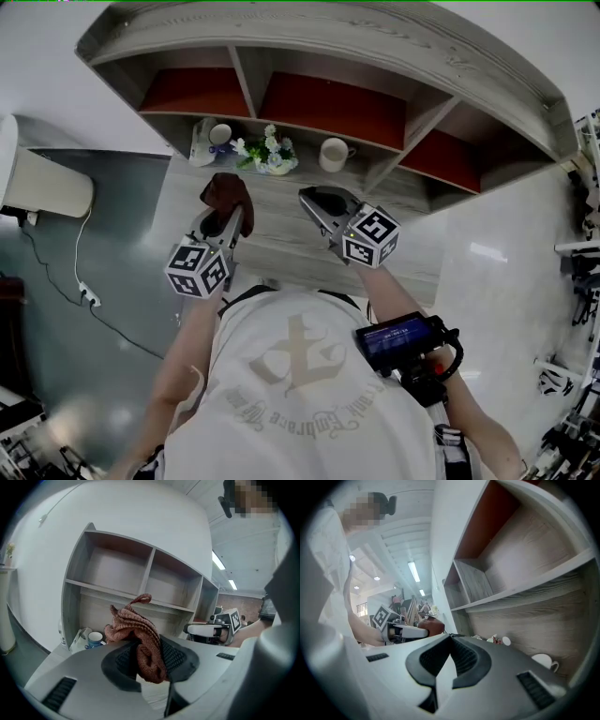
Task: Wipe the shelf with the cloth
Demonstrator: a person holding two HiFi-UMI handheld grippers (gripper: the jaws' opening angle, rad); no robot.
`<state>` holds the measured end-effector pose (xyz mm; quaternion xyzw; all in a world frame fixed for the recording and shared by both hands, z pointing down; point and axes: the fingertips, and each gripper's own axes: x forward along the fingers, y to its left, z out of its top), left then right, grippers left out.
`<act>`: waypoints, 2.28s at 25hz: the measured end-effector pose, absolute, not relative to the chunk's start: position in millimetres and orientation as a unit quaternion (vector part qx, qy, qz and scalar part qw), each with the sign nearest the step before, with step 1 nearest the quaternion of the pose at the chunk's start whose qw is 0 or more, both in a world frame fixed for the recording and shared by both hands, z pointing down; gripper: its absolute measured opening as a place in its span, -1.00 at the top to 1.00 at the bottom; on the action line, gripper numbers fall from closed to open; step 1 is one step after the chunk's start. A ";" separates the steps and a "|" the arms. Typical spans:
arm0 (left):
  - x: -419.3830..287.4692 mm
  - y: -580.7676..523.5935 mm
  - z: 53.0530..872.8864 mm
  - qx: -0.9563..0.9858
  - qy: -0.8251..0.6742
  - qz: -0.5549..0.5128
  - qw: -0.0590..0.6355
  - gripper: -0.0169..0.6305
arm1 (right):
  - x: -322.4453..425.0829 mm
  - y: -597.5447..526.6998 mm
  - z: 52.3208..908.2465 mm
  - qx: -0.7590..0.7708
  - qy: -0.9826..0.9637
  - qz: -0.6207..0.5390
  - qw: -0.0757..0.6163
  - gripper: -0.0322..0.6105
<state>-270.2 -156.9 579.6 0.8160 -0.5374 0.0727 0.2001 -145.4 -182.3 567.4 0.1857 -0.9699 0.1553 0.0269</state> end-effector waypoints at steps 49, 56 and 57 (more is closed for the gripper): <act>-268.0 -382.1 501.7 0.878 -0.352 0.311 0.096 0.64 | -183.0 -171.8 581.0 0.404 -0.899 0.171 0.006 0.89; -299.5 -388.2 504.2 0.861 -0.392 0.307 0.106 0.64 | -194.9 -183.6 583.3 0.389 -0.905 0.172 0.005 0.89; -306.8 -389.6 503.8 0.858 -0.398 0.308 0.106 0.64 | -198.2 -185.6 583.1 0.384 -0.907 0.172 0.005 0.89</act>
